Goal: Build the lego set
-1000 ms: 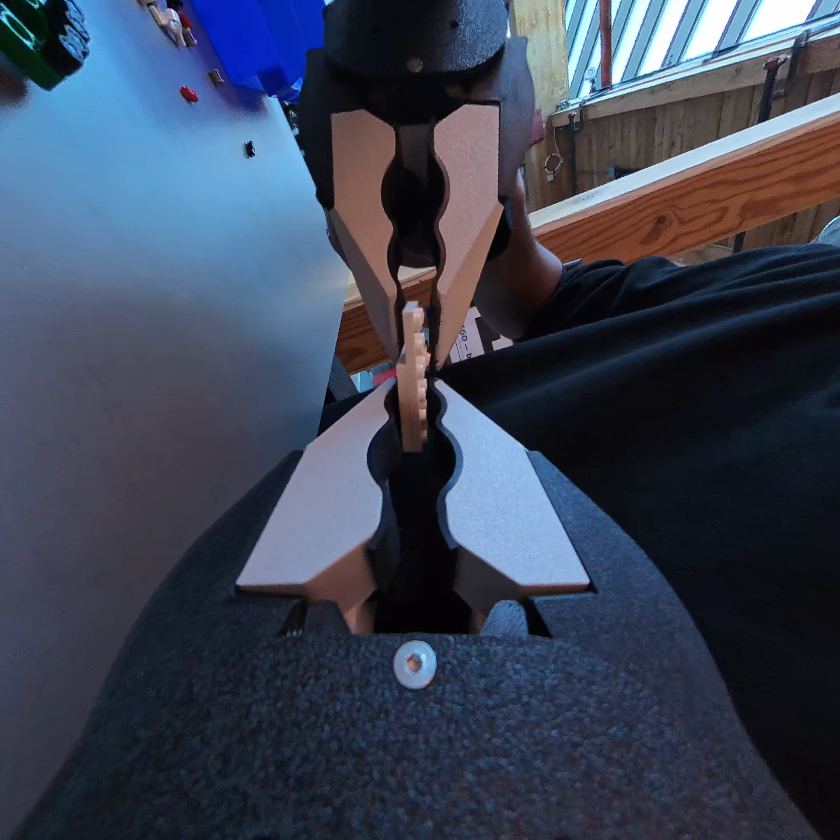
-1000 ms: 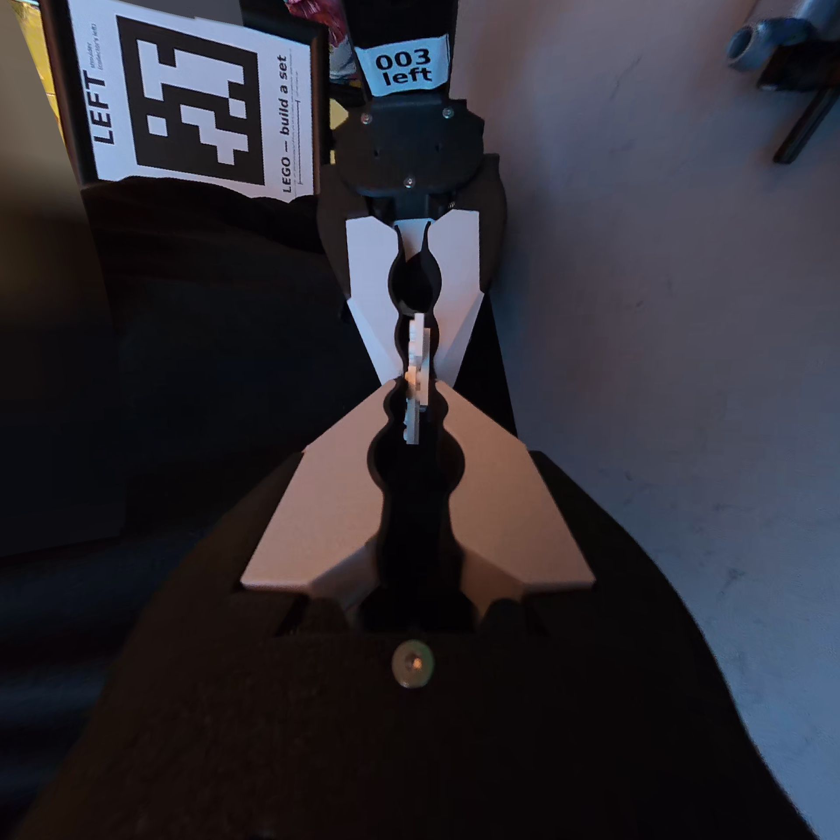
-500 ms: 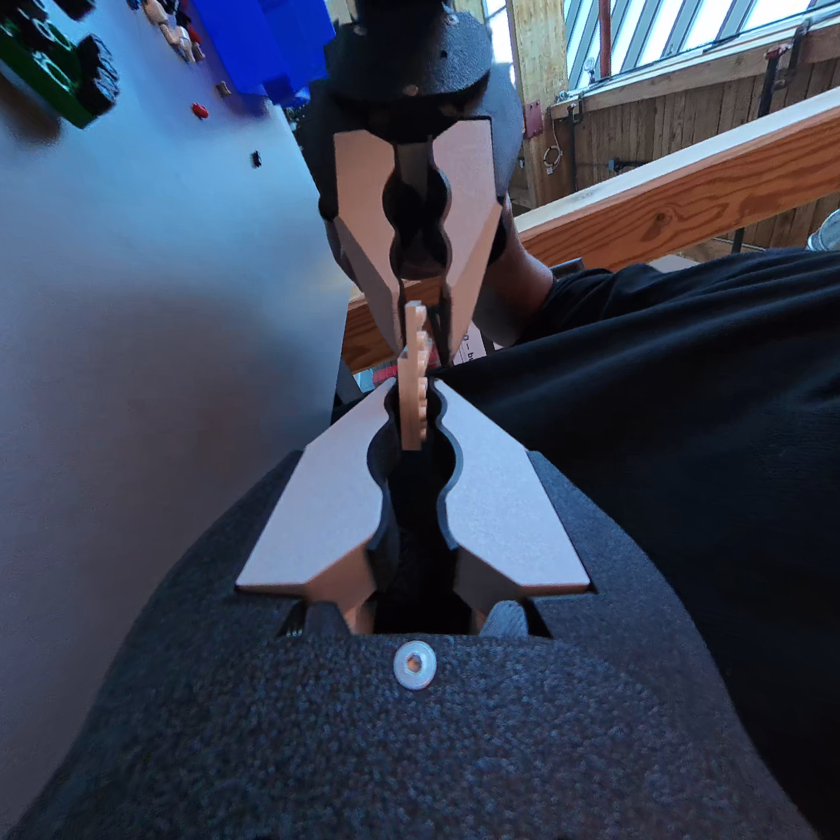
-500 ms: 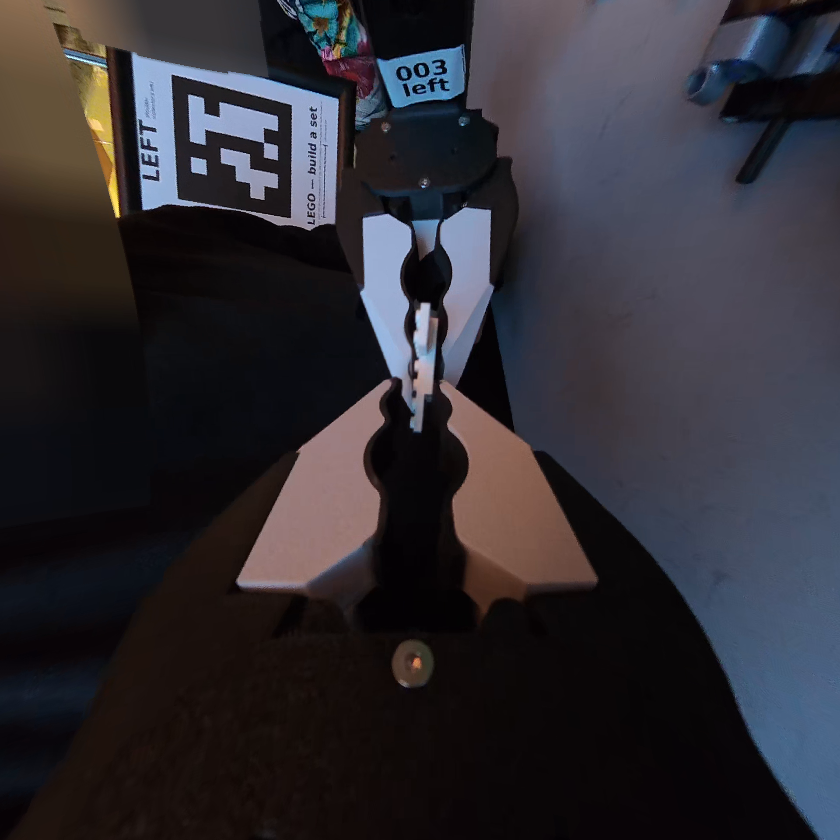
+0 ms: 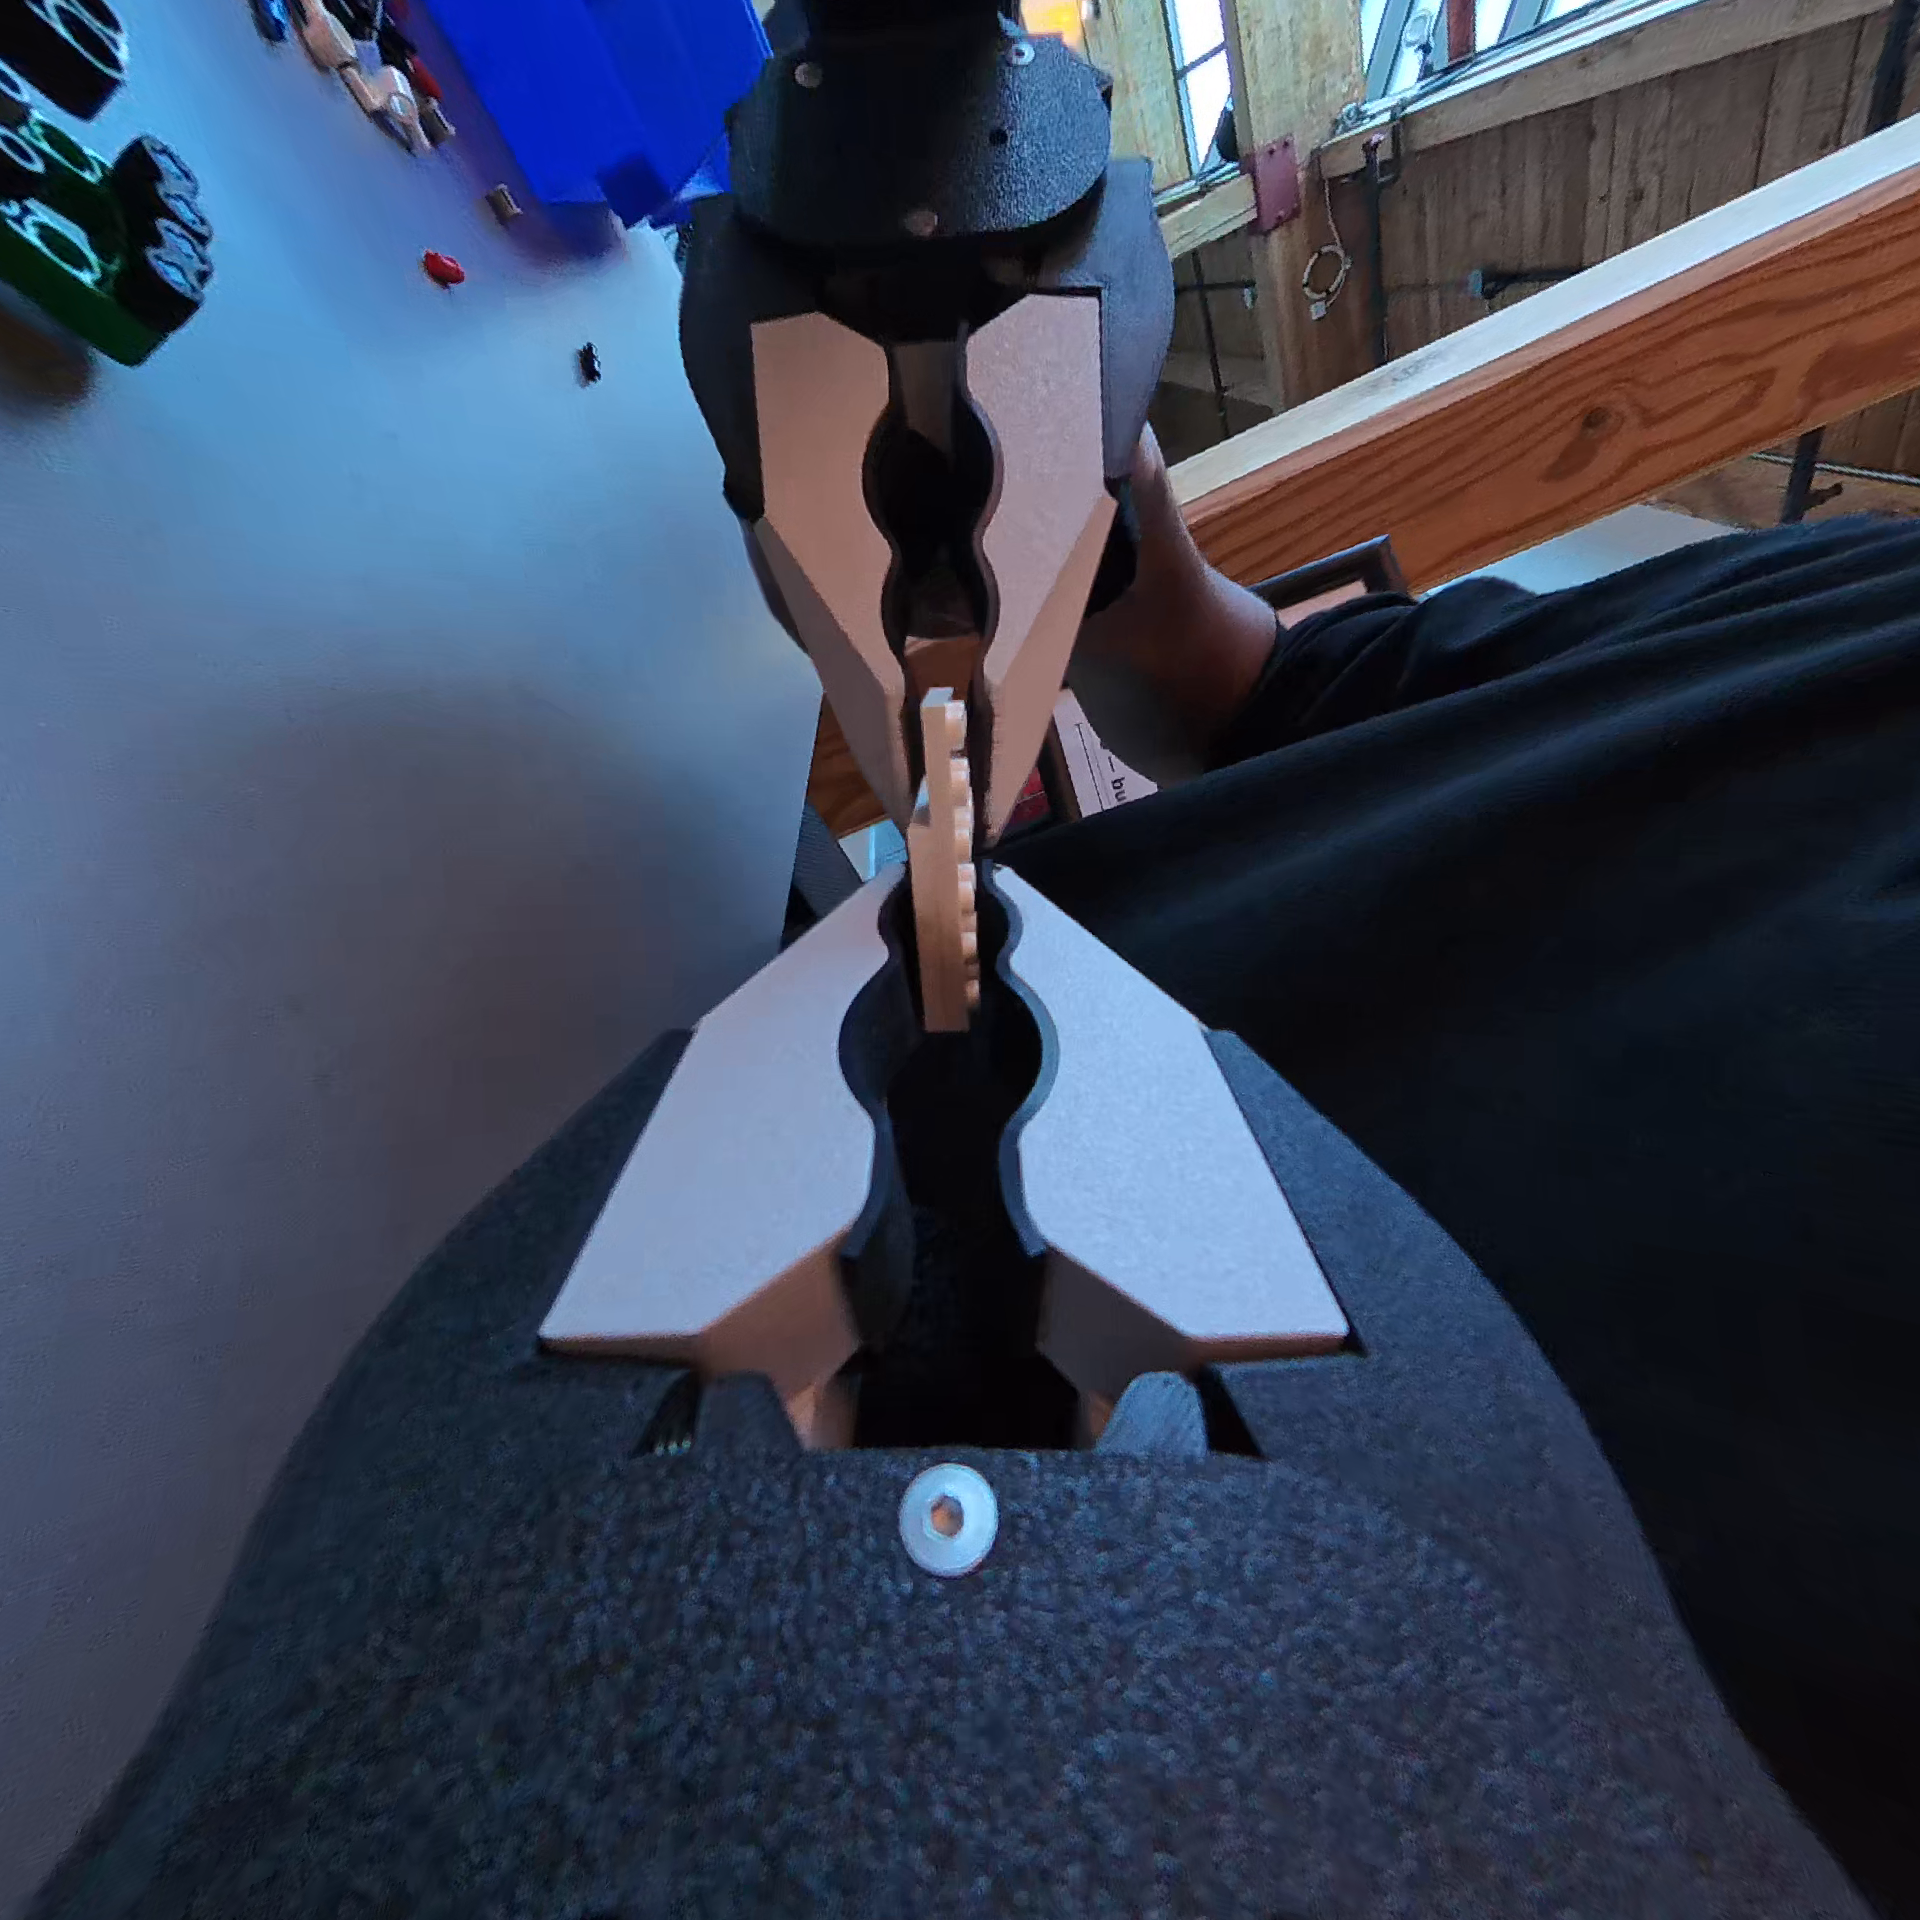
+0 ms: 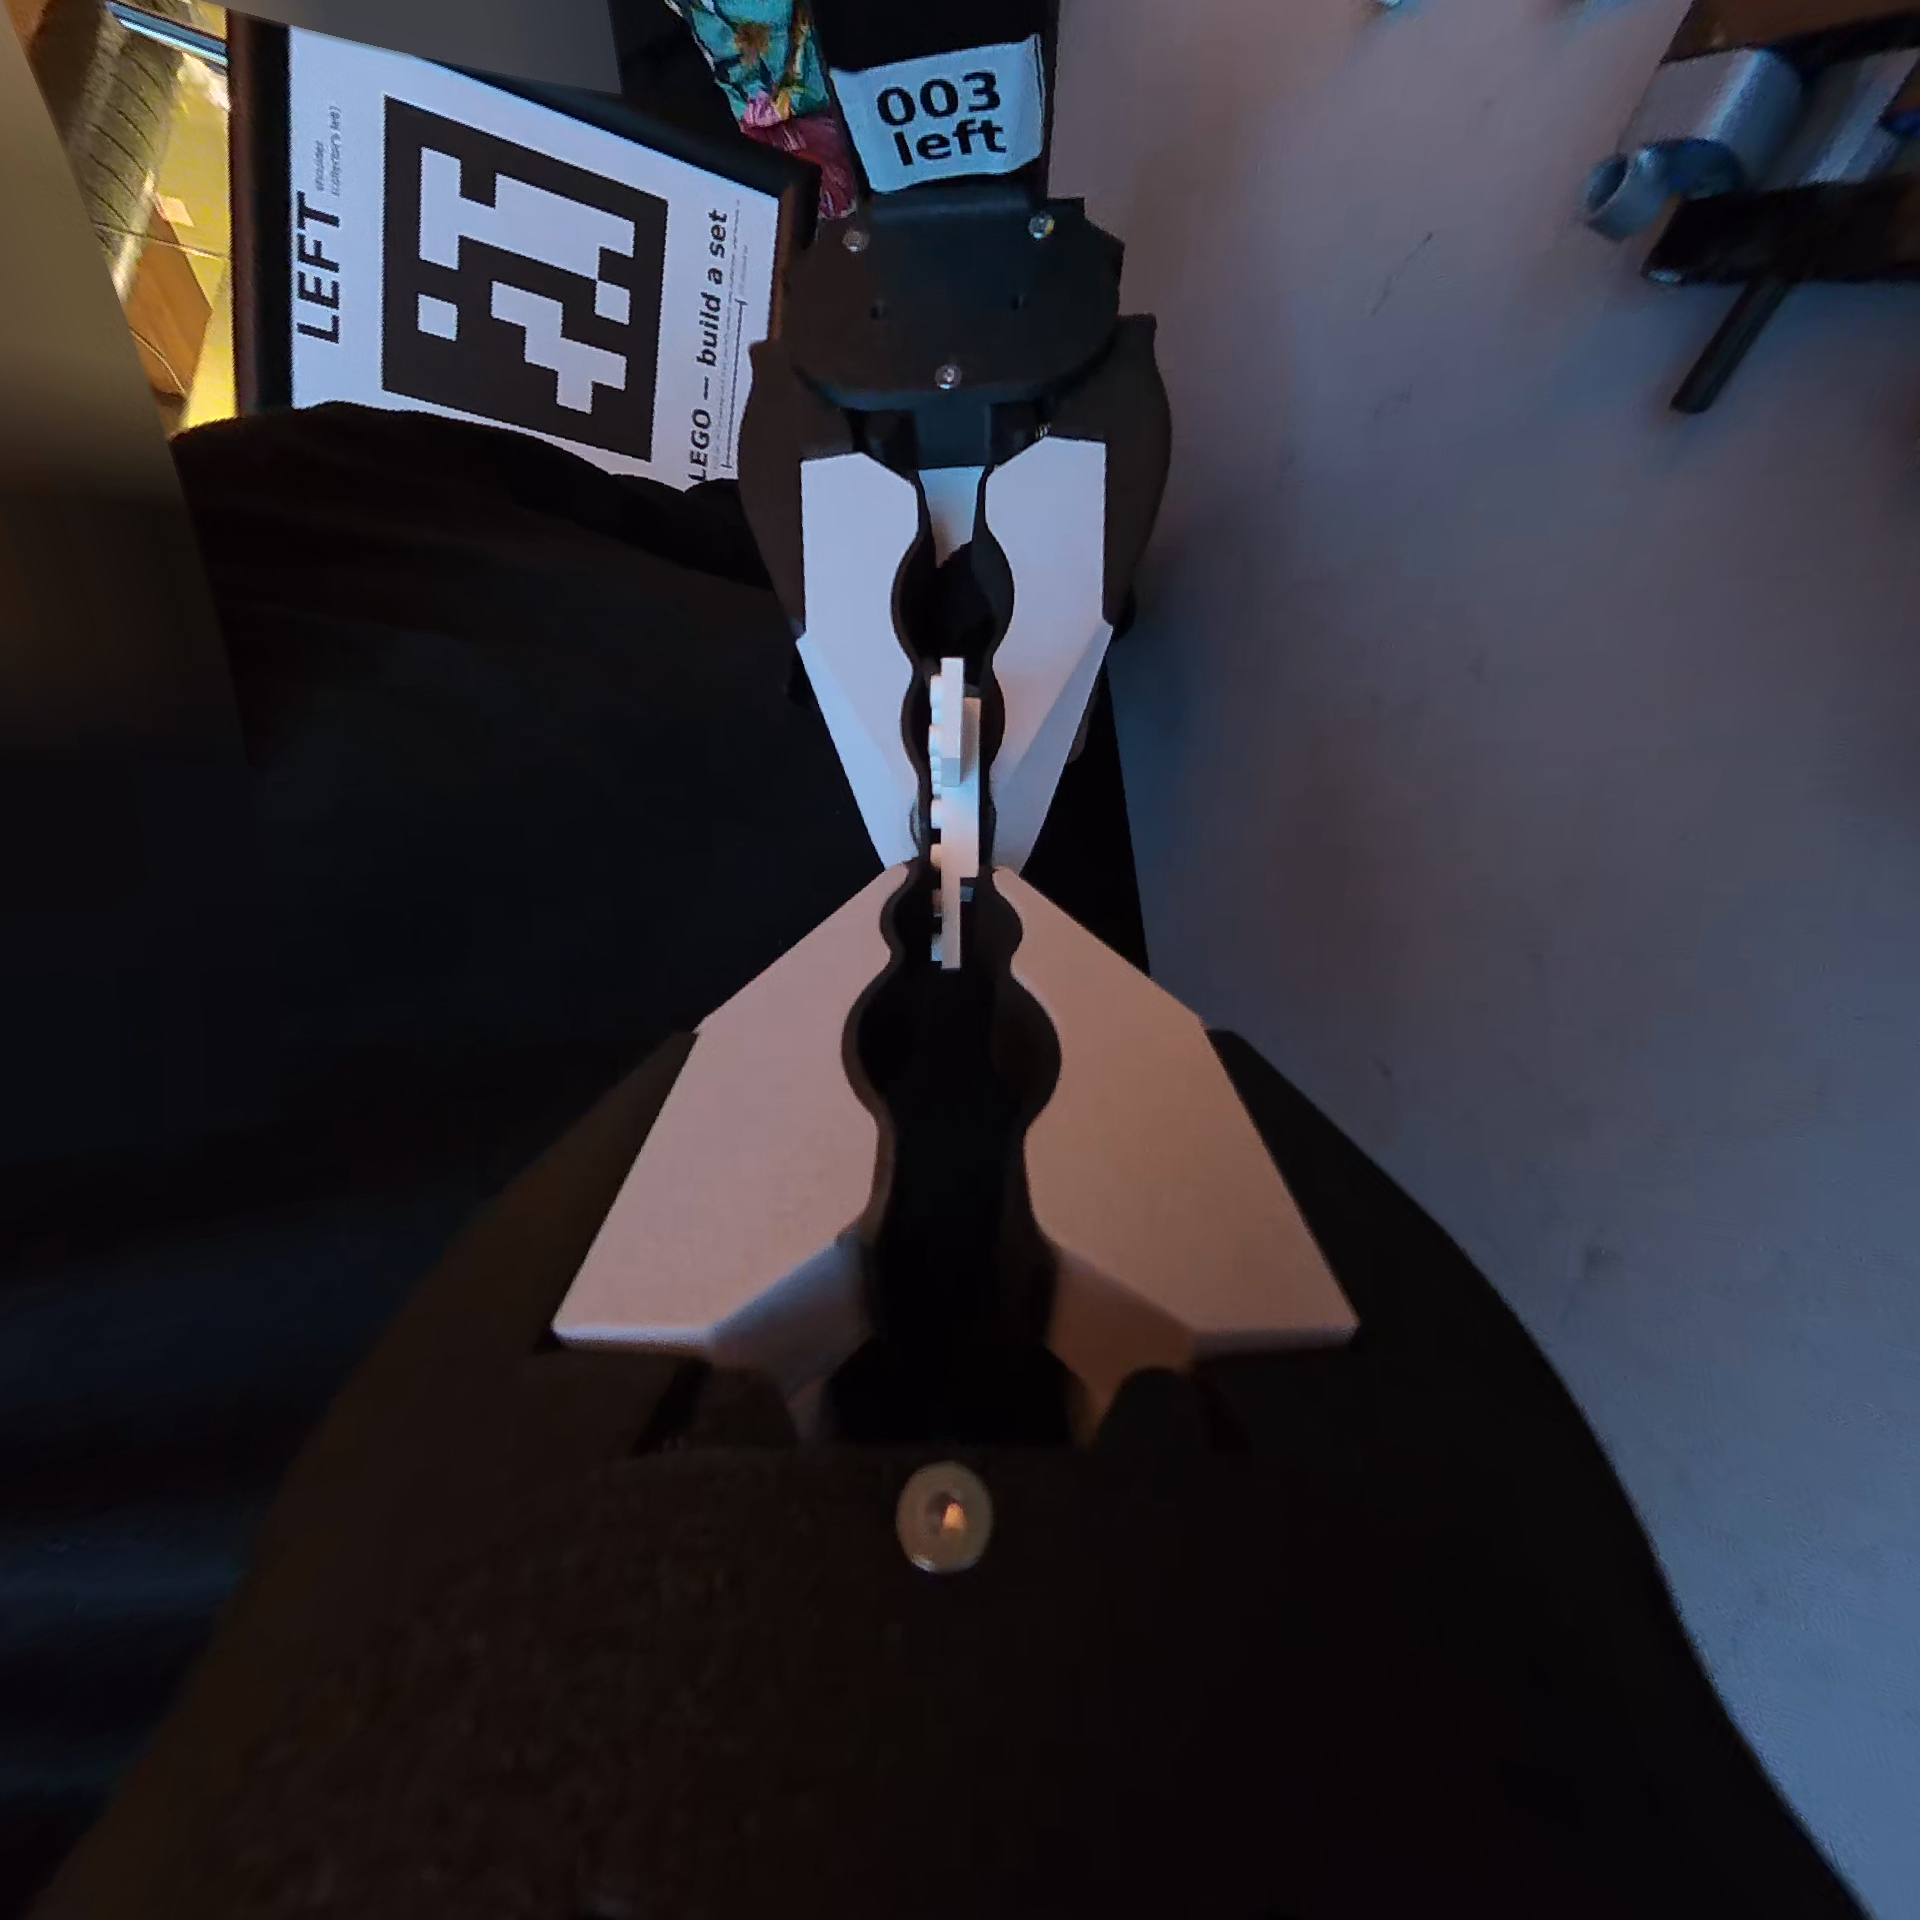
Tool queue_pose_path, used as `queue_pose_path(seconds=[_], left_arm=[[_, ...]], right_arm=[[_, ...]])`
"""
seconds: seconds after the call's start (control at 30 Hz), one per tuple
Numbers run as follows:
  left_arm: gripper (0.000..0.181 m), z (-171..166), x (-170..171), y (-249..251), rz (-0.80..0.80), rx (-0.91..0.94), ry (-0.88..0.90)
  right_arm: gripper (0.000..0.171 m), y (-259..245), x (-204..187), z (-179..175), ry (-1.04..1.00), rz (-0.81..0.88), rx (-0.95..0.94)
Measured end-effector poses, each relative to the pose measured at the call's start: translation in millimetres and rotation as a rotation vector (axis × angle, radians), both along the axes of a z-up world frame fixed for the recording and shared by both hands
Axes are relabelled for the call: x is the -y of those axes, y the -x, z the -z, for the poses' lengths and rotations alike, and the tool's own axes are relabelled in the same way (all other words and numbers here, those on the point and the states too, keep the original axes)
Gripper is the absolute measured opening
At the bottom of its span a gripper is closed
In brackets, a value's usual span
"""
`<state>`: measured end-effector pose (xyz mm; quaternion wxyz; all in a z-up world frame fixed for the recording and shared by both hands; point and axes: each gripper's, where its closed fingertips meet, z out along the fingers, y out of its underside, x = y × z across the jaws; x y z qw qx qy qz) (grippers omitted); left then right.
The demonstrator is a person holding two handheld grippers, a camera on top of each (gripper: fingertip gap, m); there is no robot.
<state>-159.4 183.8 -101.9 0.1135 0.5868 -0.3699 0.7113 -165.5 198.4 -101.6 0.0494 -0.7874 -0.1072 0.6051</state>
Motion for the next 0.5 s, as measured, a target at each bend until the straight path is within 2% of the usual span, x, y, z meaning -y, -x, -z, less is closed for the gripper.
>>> queue_pose_path(seconds=[0.13,0.2,0.3,0.5], left_arm=[[0.005,3.2,2.3,-2.7,0.009,-0.014,-0.018],[0.005,2.9,5.2,-3.9,0.025,-0.02,-0.033],[0.005,1.3,9.9,-7.4,0.045,-0.028,-0.057],[0.006,1.4,14.4,-16.0,0.075,-0.043,-0.084]], right_arm=[[0.008,-2.1,-0.6,1.4,-0.064,0.021,0.024],[0.016,-1.0,-3.8,-3.5,-0.089,0.043,0.01],[0.009,-3.0,-1.6,-0.4,-0.127,0.032,0.041],[0.007,-13.3,4.0,-1.3,-0.141,0.041,0.019]])
